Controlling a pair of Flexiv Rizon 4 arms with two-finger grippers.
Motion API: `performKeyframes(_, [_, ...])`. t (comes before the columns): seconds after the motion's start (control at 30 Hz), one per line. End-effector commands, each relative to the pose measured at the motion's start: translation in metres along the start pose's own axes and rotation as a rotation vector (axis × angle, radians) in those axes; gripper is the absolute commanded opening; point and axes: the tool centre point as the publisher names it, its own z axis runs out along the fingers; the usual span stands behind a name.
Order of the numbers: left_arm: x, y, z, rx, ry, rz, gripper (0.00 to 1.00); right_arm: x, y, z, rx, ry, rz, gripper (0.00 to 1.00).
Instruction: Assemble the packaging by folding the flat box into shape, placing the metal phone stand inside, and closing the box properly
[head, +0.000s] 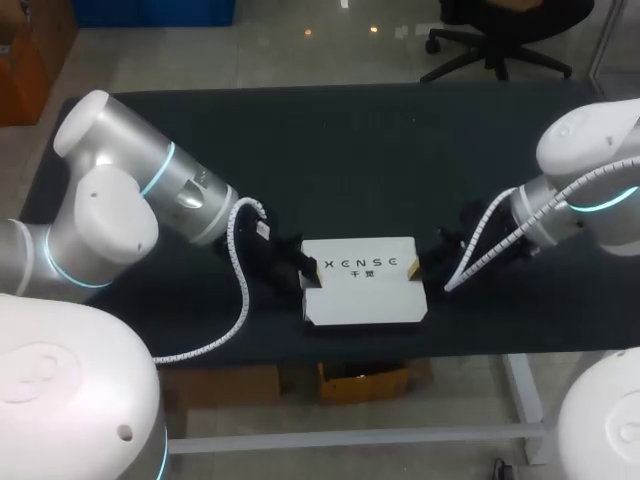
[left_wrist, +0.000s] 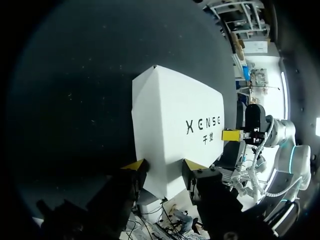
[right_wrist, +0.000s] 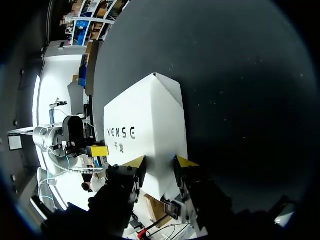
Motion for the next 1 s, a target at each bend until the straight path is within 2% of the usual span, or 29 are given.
performKeyframes(0.03, [0.006,-0.003,0.002,-0.010,-0.014,-0.005,0.47,0.005,0.001,0.001,0.008,-0.009,0.004,0.35])
performKeyframes(0.37, [0.004,-0.003,0.003,-0.017,-0.020,-0.022,0.47,0.006,0.001,-0.002,0.010,-0.021,0.010,0.35])
performKeyframes(1.0, [0.013,-0.002,-0.007,-0.036,-0.038,-0.047,0.47,0.014,0.002,-0.011,0.028,-0.025,0.028,0.35])
